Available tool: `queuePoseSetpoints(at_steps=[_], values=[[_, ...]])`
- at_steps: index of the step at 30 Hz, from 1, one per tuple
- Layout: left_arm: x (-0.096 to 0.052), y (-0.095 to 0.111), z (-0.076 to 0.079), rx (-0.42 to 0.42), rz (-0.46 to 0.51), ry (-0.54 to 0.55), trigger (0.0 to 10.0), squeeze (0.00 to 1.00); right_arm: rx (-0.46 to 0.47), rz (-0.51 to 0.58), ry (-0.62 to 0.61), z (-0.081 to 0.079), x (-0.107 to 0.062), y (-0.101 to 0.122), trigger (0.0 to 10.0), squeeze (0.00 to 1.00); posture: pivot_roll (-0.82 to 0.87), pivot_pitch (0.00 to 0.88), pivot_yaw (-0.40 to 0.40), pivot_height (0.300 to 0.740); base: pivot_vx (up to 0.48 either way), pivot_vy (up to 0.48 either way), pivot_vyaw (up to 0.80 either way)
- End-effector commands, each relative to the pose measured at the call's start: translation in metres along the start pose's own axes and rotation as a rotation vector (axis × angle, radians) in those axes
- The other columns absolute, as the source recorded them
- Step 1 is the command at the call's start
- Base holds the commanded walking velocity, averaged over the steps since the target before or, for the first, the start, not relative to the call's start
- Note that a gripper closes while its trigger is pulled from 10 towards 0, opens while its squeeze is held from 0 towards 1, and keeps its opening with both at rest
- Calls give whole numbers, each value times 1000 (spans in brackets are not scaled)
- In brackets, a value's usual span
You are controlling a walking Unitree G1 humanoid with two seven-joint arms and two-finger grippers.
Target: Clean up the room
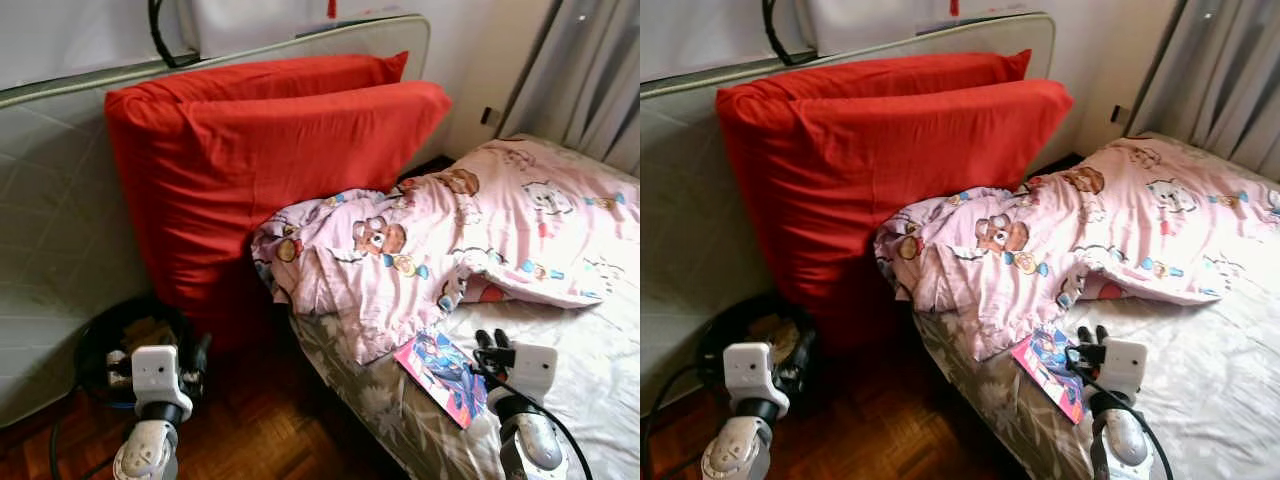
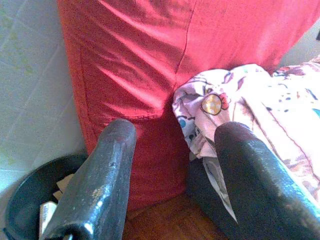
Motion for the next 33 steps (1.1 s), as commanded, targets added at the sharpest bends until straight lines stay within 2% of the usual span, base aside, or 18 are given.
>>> queuePoseSetpoints(at_steps=[1, 14, 19, 30, 33], values=[[-5, -5, -3, -12, -30, 41, 10000, 0, 19, 37, 22, -3, 1, 10, 10000, 0, 14, 0, -62, 740, 0, 0, 0], [4, 13, -1, -16, 3, 46, 10000, 0, 15, 6, 0, -6, -1, 10, 10000, 0, 20, 0, -37, 740, 0, 0, 0], [1, 12, 0, -11, -14, 35, 10000, 0, 14, 0, 3, -10, -3, 10, 10000, 0, 6, 0, -20, 711, 0, 0, 0], [-3, 12, -1, -17, -24, 48, 10000, 0, 2, -12, -2, -10, -7, 10, 10000, 0, 7, 0, -28, 711, 0, 0, 0], [-4, 12, 1, -18, -29, 42, 10000, 0, 7, -20, 1, -10, -6, 10, 10000, 0, 6, 0, -32, 696, 0, 0, 0]])
Point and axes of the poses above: a point about 5 cm out from each wrist's last joint towards the gripper, its own x axis pointing out of the wrist towards the gripper, its own y axis along the axis of the wrist's last joint, z = x × y, the point moved 2 cm from there along x, pointing out of the wrist towards the gripper, and after that the axes turned 1 degree about -x, right-handed, at the moved point
